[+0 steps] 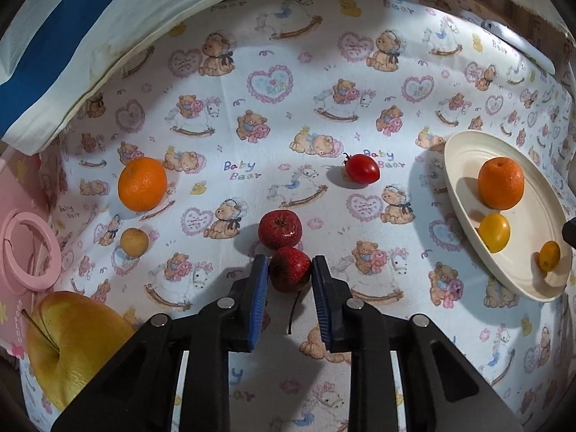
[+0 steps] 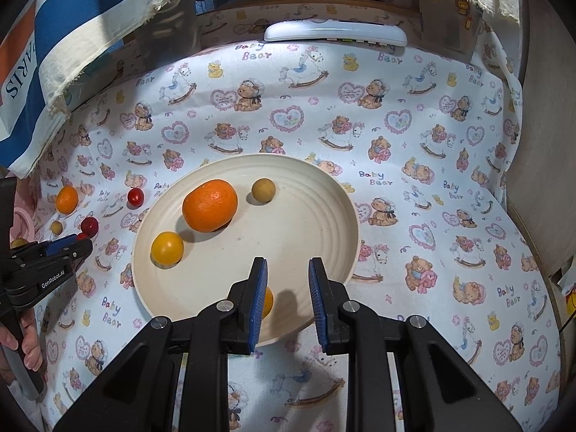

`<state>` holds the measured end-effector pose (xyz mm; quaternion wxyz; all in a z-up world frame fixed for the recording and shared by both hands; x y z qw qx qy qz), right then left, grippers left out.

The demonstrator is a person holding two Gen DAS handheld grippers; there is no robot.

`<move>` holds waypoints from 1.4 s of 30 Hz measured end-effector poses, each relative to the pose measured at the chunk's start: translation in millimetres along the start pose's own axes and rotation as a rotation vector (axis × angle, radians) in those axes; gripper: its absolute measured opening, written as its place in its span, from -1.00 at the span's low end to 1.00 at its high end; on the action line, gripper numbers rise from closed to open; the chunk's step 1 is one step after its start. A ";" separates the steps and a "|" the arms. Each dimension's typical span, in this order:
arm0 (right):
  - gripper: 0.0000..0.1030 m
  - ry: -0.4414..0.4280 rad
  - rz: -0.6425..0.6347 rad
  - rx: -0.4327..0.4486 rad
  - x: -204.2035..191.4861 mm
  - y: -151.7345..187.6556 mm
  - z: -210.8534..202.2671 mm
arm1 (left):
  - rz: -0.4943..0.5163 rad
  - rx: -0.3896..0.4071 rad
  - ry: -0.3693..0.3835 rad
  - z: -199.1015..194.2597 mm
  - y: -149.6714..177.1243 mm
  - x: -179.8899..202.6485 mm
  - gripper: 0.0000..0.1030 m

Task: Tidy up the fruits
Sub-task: 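Move the left tool to the small red apples and grasp one, then grasp another small red apple with the right tool while the left tool holds its apple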

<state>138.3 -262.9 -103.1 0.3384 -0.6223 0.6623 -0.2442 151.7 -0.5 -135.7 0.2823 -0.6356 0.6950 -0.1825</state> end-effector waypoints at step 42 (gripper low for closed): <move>-0.19 -0.235 -0.219 -0.037 -227.2 -21.9 21.8 | -0.357 0.250 0.217 -81.5 -30.3 -79.7 -0.54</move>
Point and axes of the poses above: each gripper's, at about its wrist camera, not at the fingertips, and z roughly the way its jaws point, x to its right, y to its underside, the point moved 9 cm from there along z, roughly the way its jaws point, and after that the axes turned 6 degrees about z, right-handed, at the moved point
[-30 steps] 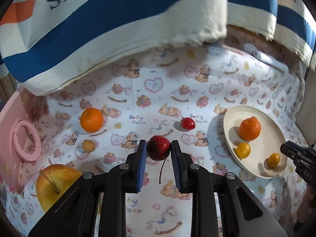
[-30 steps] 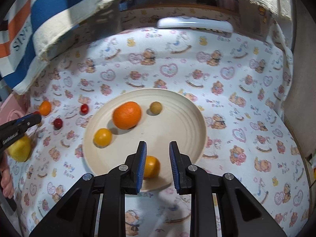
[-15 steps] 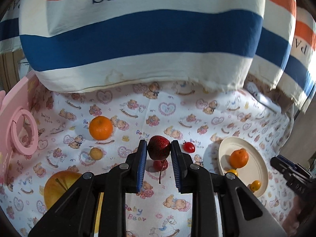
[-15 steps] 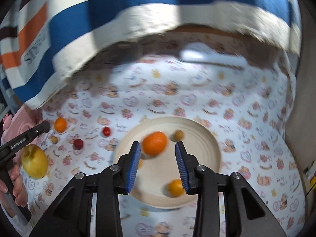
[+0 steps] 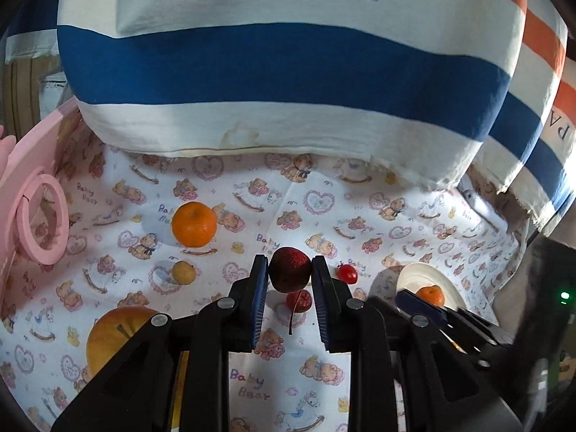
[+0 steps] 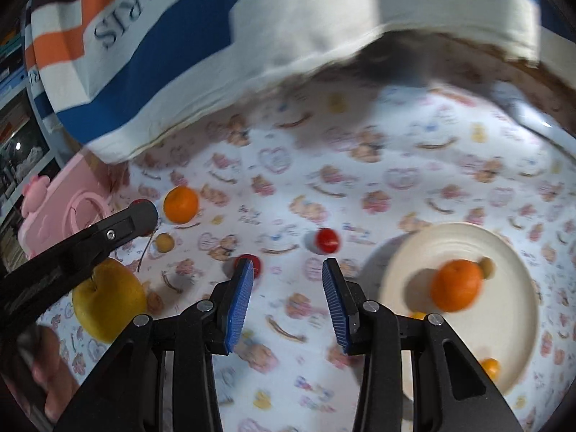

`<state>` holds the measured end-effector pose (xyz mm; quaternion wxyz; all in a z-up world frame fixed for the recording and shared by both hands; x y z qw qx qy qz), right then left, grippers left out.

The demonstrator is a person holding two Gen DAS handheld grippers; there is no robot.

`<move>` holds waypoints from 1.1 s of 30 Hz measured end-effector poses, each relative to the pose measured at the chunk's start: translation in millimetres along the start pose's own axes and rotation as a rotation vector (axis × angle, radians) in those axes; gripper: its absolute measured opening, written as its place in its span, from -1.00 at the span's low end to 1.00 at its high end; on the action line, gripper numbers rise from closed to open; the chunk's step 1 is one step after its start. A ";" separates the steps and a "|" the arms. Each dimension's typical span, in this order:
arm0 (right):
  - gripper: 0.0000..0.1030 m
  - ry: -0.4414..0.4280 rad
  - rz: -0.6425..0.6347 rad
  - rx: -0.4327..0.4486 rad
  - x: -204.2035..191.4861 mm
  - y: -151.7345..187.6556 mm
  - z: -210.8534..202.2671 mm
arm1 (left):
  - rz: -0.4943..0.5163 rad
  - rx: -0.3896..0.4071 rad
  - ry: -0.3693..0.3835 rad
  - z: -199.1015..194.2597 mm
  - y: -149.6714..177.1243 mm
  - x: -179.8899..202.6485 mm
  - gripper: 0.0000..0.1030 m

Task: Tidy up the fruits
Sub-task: 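Grasp another small red apple with the right tool while the left tool holds its apple, then carry both held red apples over the plate with both tools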

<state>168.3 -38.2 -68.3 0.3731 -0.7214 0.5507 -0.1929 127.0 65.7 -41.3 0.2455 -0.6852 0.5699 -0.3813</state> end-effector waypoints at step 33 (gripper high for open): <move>-0.43 -0.030 -0.073 -0.086 -34.2 8.9 69.4 | -0.123 -0.009 -0.048 0.7 -0.7 -42.1 -0.54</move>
Point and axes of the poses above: each gripper's, at about its wrist camera, not at the fingertips, and z roughly the way its jaws point, x to its right, y to its underside, the point moved 9 cm from there along z, roughly the way its jaws point, and after that the axes turned 6 degrees about z, right-handed, at the moved point
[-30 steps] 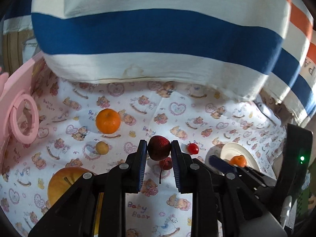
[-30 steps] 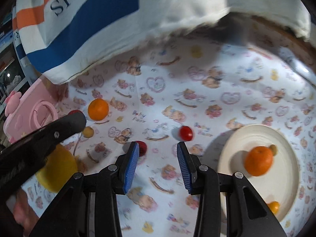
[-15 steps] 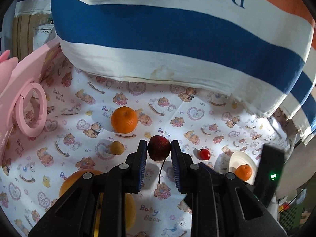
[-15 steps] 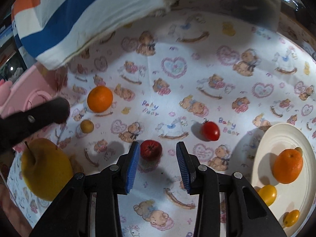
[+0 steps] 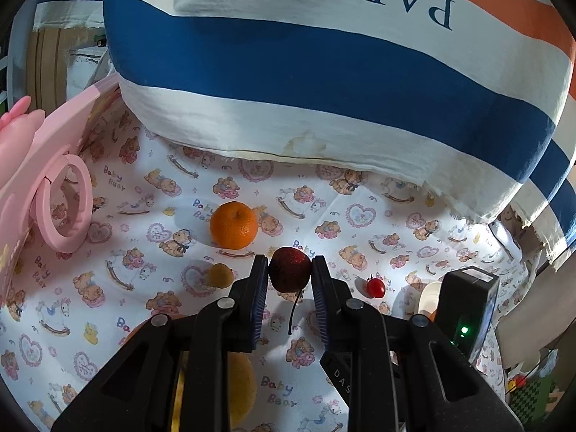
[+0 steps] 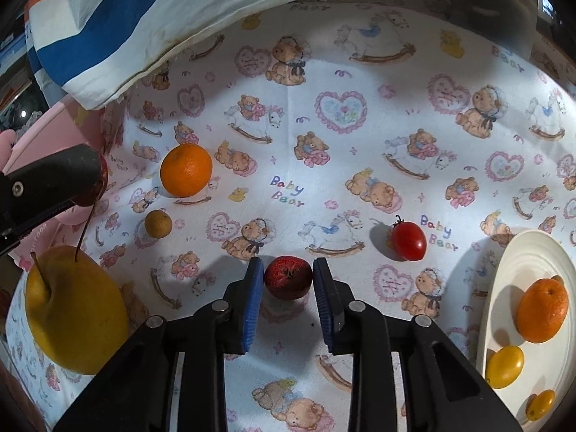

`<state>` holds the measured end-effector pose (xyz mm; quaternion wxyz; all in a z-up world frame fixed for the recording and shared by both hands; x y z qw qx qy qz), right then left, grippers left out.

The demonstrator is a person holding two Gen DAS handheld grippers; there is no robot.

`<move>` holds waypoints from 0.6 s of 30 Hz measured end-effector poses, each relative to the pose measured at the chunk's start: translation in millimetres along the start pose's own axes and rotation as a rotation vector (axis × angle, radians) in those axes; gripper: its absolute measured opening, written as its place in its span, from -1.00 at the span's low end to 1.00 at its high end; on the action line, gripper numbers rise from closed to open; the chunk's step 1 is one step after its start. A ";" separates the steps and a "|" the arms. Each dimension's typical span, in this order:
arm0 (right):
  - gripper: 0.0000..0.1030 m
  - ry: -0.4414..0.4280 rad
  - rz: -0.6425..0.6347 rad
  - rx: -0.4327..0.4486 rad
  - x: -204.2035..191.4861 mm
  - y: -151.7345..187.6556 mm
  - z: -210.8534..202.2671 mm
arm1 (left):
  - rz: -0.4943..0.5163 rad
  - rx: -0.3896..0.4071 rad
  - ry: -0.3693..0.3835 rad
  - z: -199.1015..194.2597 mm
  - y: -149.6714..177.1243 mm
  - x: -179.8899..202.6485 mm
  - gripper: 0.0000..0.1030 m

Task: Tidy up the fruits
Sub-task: 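Carry both held red apples over the plate with both tools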

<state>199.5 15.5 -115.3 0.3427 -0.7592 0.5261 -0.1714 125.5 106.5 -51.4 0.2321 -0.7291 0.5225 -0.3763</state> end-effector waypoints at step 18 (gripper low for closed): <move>-0.43 0.018 0.001 0.194 52.3 38.8 -118.3 | 0.237 0.057 0.065 -9.3 15.8 67.8 -0.54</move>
Point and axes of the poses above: each gripper's, at about its wrist camera, not at the fingertips, and z roughly the way its jaws point, x to its right, y to its underside, the point moved 9 cm from there along z, roughly the way its jaws point, and after that the axes turned 6 degrees about z, right-handed, at the moved point
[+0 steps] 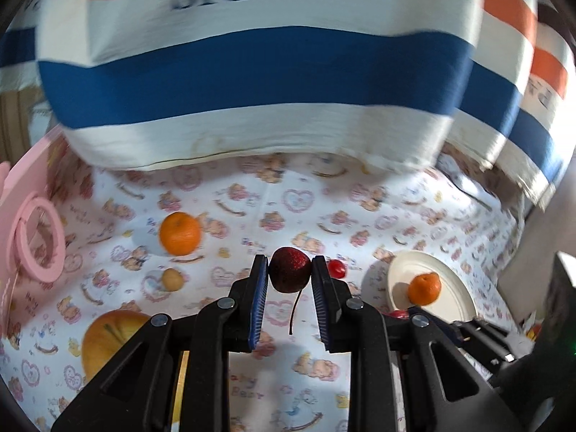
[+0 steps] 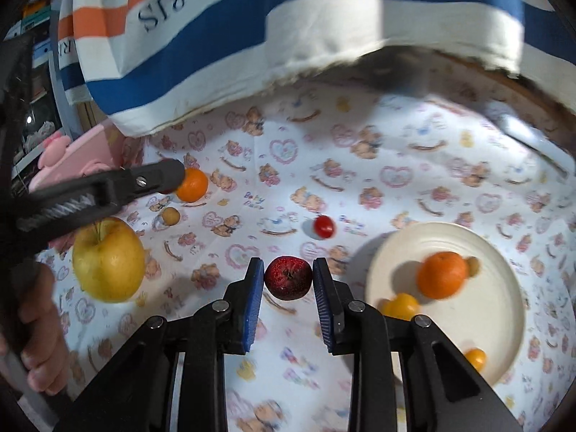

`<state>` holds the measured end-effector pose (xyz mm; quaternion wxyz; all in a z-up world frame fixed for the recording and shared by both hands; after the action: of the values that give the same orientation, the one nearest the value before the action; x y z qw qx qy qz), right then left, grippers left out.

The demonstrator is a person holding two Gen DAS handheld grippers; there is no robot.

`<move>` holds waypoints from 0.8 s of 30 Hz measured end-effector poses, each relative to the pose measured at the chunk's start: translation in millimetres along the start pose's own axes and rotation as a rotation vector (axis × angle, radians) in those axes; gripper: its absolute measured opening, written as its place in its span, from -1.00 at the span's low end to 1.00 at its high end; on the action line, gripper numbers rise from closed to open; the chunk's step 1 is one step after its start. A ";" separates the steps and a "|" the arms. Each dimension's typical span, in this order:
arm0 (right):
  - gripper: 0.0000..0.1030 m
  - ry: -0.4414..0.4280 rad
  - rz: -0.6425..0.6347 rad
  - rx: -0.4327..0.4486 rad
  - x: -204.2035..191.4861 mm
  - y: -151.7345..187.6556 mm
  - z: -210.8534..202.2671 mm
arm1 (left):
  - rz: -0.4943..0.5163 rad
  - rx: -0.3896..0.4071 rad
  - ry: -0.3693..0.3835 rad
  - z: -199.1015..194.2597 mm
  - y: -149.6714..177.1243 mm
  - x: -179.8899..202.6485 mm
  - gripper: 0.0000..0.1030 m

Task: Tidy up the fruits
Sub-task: 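Carry both held red apples over the plate with both tools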

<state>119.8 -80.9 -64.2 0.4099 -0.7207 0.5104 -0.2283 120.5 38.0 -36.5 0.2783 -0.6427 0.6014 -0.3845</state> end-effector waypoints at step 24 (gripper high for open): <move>-0.43 0.097 0.128 0.205 131.7 29.1 -73.0 | 0.191 0.097 0.090 15.5 16.9 59.7 -0.54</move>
<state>98.7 -232.7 -59.1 0.4701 -0.6292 0.5484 -0.2871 122.7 -24.6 -49.4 0.3172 -0.5501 0.6525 -0.4135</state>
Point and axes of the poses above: each gripper's, at about its wrist camera, not at the fingertips, and z roughly the way its jaws point, x to its right, y to its underside, the point moved 9 cm from there along z, roughly the way its jaws point, and after that the axes turned 6 degrees about z, right-handed, at the moved point
